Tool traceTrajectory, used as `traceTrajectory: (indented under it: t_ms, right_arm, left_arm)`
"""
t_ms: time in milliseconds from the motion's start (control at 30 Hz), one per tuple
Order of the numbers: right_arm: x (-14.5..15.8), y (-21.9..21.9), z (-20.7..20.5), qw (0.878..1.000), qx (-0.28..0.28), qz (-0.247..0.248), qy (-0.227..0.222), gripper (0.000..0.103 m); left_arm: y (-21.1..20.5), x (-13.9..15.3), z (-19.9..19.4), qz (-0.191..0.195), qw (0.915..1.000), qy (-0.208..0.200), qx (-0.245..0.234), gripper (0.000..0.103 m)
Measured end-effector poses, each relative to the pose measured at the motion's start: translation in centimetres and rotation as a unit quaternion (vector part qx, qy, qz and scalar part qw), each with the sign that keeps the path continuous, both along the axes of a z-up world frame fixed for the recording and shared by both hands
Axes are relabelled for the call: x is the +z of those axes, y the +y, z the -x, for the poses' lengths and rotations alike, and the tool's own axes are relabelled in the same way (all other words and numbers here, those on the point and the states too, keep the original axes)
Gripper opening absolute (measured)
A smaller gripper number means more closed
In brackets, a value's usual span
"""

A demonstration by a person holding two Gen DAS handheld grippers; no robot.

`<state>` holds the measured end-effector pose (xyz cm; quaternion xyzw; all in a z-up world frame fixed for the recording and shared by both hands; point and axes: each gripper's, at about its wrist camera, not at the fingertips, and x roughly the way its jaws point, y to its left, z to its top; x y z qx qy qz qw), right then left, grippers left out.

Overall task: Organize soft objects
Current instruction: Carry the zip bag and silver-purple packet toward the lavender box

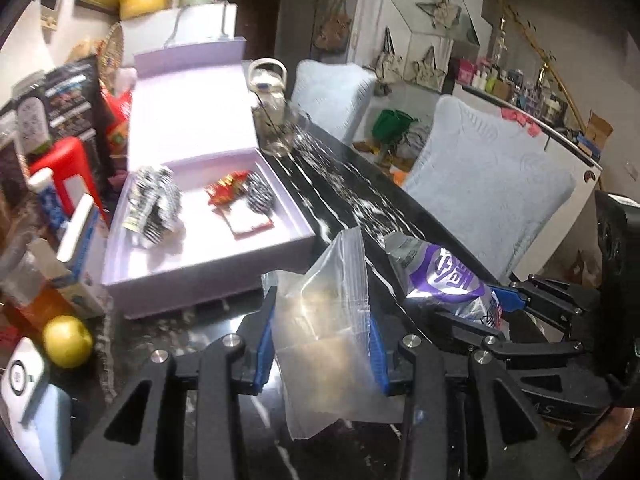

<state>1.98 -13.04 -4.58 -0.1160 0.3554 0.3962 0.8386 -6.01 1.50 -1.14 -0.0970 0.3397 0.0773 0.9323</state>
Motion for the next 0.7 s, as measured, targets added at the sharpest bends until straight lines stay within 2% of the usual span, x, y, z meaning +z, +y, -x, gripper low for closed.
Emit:
traceTrajectory:
  t_ms: [333,700]
  right_arm:
    - [3.9,3.4,0.7,0.998,0.045,-0.036,-0.035,0.047]
    - [8.4,6.7,-0.8,0.993,0.069,-0.067,-0.072,0.047]
  left_arm:
    - [3.3,4.5,2.1,-0.016,0.997,-0.066,0.037,0.038]
    - [6.4,8.1,0.9,-0.031,0.9912,-0.113,0.061,0.038]
